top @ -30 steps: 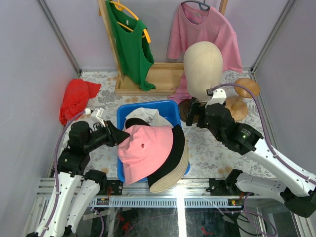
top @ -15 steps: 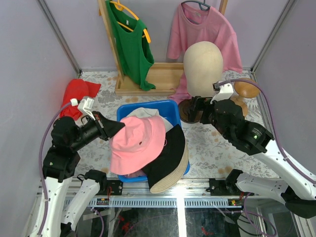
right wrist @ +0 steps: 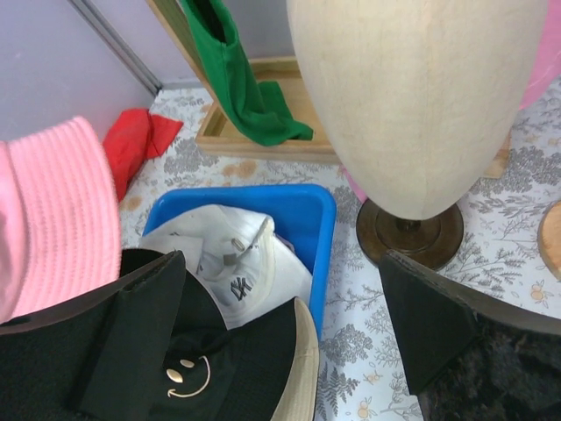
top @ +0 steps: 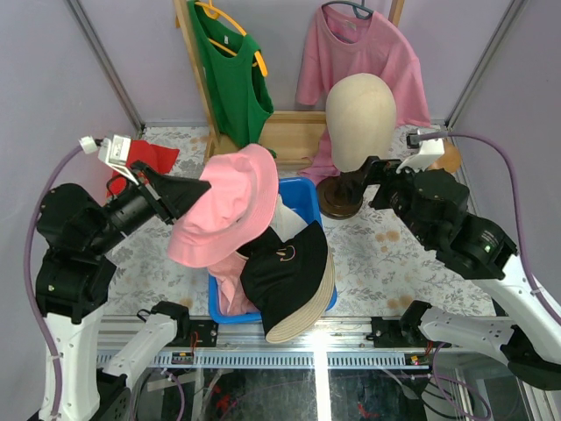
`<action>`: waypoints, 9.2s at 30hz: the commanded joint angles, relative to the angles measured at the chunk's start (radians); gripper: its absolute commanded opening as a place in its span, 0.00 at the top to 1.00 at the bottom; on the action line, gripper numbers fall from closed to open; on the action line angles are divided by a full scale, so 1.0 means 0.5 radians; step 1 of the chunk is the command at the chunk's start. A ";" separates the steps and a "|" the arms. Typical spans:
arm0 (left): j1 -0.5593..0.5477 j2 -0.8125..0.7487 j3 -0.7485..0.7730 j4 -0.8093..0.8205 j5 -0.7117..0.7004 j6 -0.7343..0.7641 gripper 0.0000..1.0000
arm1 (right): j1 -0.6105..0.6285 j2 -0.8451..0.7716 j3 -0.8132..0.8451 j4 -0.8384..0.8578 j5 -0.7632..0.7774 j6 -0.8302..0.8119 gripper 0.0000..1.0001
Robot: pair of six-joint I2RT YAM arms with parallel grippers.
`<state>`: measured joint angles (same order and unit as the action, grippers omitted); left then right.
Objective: Stack the hats
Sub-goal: Pick up the hat from the bin, then place the hat on the hat stand.
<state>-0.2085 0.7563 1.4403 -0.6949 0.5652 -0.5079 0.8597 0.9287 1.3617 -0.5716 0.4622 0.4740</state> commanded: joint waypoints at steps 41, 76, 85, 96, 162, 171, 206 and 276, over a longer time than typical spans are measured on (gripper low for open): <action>-0.955 1.743 1.766 0.593 -0.345 0.255 1.00 | 0.015 0.492 1.345 0.063 0.197 -0.184 0.00; -1.167 1.849 1.924 0.730 -0.196 0.180 1.00 | 0.016 0.574 1.289 -0.013 0.177 -0.096 0.38; -1.182 1.807 1.895 0.677 -0.264 0.228 1.00 | 0.015 0.542 1.303 0.017 0.186 -0.064 0.89; -1.182 1.684 1.807 0.659 -0.562 0.296 0.61 | 0.016 0.556 1.539 0.067 0.310 -0.185 1.00; -1.112 1.403 1.256 0.361 -0.867 0.501 0.42 | -2.041 0.904 1.031 0.290 -0.448 0.136 1.00; -1.090 1.368 1.126 0.415 -0.866 0.467 0.42 | -2.060 0.769 0.521 0.511 -0.554 0.224 1.00; -0.991 1.240 0.718 0.637 -0.776 0.468 0.42 | -2.081 0.751 -0.091 1.120 -0.690 0.481 1.00; -0.990 1.169 0.454 0.759 -0.848 0.449 0.43 | -2.364 0.676 -0.213 0.824 -0.665 0.699 0.44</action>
<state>-0.7109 1.3613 1.6901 -0.3500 0.1883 -0.2977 -0.3172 1.2961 1.1999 -0.1749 0.1146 0.8509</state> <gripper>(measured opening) 0.575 0.554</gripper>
